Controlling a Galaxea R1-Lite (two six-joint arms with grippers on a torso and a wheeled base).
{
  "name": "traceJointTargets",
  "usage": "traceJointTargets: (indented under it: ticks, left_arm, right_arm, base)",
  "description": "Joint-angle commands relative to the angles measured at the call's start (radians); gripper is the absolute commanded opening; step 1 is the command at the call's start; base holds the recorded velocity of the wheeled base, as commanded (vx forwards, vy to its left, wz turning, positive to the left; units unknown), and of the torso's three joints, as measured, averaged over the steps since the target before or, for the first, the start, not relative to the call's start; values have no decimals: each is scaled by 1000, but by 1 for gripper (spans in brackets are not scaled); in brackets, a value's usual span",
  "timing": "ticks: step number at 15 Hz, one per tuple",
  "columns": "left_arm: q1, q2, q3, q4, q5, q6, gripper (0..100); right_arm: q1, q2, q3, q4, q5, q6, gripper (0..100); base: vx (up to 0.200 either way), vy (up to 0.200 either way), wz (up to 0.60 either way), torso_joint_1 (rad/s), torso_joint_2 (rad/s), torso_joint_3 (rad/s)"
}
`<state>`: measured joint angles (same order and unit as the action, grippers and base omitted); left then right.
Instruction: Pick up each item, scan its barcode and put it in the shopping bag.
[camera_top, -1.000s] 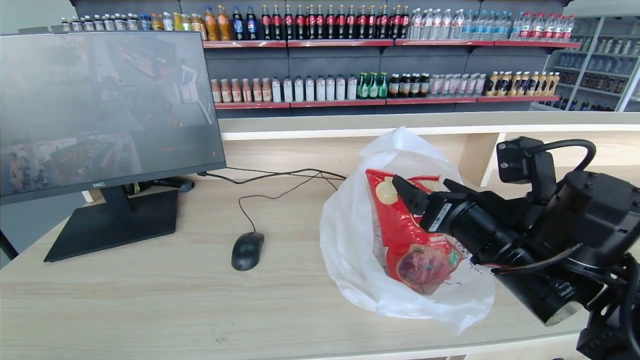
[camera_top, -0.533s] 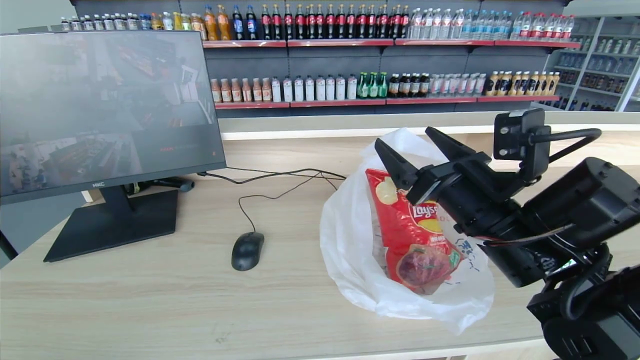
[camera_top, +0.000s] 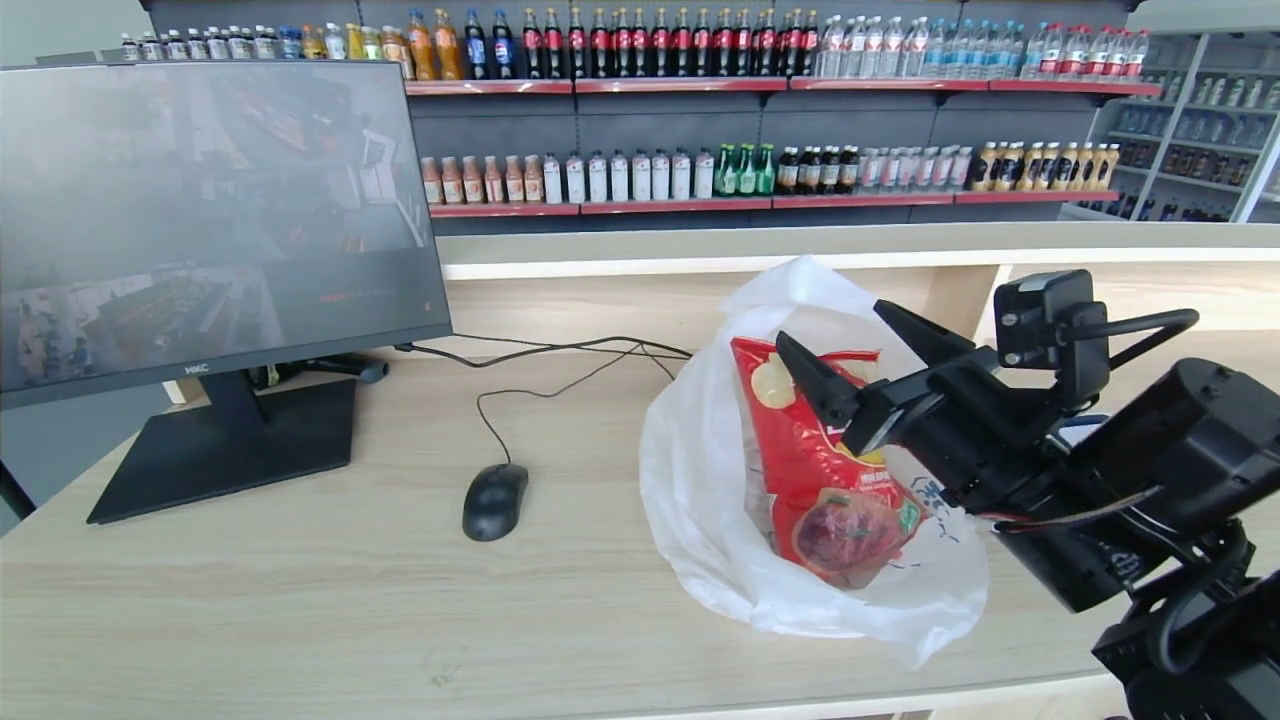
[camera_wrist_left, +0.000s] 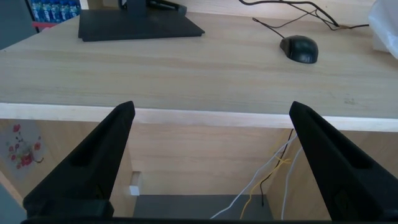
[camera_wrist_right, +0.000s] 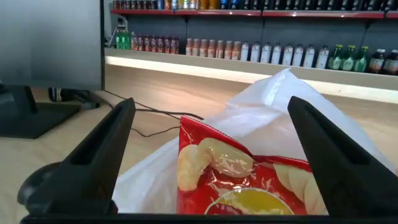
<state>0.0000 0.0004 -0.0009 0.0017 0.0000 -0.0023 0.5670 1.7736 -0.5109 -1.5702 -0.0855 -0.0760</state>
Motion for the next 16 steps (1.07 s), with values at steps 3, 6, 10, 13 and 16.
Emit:
traceJointTargets:
  ticks: [3,6,10,13,16]
  left_arm:
    - [0,0,-1,0,0,-2,100]
    - [0,0,-1,0,0,-1,100]
    - [0,0,1,0,0,-1,100]
    - [0,0,1,0,0,-2,100]
    - [0,0,-1,0,0,-2,100]
  right_arm:
    - [-16,-92,112,-1,-22,-1,100]
    - [-24,-91,133,-1,-23,4,100]
    - [-38,-112,163,-1,-22,-4,100]
    - [-58,-134,178,-1,-22,1,100]
    - [-58,-158,207,-1,-22,1,100]
  base:
    - [-200,0,0,10,6,4]
    - [-67,0,0,-6,-2,1]
    - [0,0,0,0,0,0]
    - [0,0,0,0,0,0]
    - [0,-200,0,4,2,4]
